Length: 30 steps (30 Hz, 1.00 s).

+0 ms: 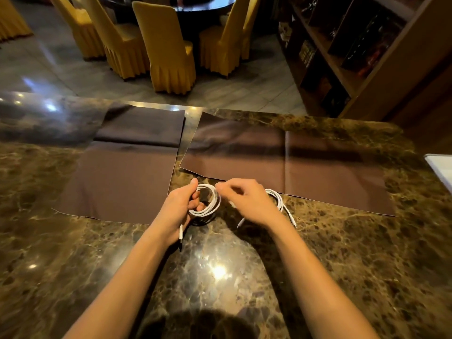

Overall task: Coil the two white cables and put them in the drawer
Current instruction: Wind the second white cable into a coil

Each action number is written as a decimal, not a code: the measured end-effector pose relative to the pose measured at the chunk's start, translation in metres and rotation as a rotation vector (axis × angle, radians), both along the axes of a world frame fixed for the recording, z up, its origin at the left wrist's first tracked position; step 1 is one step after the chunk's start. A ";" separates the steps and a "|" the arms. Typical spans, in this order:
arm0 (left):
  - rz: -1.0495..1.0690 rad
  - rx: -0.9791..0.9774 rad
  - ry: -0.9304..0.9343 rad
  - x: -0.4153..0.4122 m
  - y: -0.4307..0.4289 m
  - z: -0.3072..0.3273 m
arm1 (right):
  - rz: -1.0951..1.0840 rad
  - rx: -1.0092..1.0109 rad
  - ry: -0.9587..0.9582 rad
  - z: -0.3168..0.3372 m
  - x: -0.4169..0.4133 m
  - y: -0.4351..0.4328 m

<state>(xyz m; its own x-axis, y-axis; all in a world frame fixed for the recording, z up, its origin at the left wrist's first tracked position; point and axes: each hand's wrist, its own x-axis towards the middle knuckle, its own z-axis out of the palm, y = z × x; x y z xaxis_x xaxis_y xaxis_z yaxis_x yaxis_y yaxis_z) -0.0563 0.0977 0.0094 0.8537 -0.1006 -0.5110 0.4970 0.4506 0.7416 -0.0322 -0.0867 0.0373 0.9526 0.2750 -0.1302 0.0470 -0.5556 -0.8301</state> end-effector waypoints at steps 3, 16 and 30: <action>0.013 0.096 -0.012 -0.005 -0.004 0.000 | -0.255 -0.175 -0.112 -0.009 0.005 -0.044; -0.015 0.155 -0.099 -0.025 -0.013 -0.001 | -0.431 -0.457 0.062 -0.023 -0.017 -0.082; -0.101 0.260 -0.087 -0.055 -0.007 -0.003 | -0.648 -0.179 0.068 -0.021 -0.086 -0.095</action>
